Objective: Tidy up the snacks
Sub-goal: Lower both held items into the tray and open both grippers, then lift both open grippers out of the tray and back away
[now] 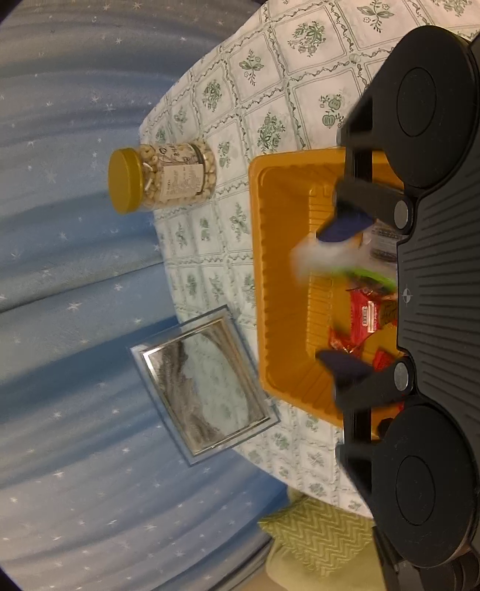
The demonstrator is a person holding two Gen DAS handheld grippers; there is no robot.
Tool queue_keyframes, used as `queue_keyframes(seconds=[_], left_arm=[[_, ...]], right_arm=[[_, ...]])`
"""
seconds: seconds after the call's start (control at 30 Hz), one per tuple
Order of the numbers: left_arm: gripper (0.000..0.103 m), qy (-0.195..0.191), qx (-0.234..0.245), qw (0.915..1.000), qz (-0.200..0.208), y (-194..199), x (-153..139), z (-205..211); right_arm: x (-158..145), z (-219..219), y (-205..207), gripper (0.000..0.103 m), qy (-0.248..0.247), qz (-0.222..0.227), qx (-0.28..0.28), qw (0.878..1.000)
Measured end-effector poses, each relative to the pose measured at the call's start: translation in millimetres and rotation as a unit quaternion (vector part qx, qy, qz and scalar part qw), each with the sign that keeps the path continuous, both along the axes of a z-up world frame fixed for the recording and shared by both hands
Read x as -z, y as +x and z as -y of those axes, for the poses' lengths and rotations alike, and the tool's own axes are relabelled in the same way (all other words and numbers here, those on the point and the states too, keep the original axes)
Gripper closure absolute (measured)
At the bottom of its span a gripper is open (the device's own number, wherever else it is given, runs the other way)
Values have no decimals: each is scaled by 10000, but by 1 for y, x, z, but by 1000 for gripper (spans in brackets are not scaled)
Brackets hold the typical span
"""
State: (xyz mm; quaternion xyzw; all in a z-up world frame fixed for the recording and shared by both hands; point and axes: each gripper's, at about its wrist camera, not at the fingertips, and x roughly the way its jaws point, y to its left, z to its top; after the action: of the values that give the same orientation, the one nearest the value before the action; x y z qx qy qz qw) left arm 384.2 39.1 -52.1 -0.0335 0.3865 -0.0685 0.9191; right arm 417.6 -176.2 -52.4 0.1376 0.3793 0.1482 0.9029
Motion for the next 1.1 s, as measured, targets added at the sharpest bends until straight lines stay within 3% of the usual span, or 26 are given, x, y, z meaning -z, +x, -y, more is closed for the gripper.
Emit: queue_keyframes(seconds=[0.33, 0.6, 1.1], left_arm=[[47, -145, -126, 9998, 99, -37, -10, -1], [39, -319, -349, 9987, 173, -88, -26, -5], [29, -209, -648, 9975, 211, -199, -39, -13]], right_arm=[[-6, 14, -34, 37, -135, -151, 124, 9997], [-16, 25, -95, 37, -139, -265, 186, 9994], [-34, 32, -206, 37, -134, -134, 251, 9995]])
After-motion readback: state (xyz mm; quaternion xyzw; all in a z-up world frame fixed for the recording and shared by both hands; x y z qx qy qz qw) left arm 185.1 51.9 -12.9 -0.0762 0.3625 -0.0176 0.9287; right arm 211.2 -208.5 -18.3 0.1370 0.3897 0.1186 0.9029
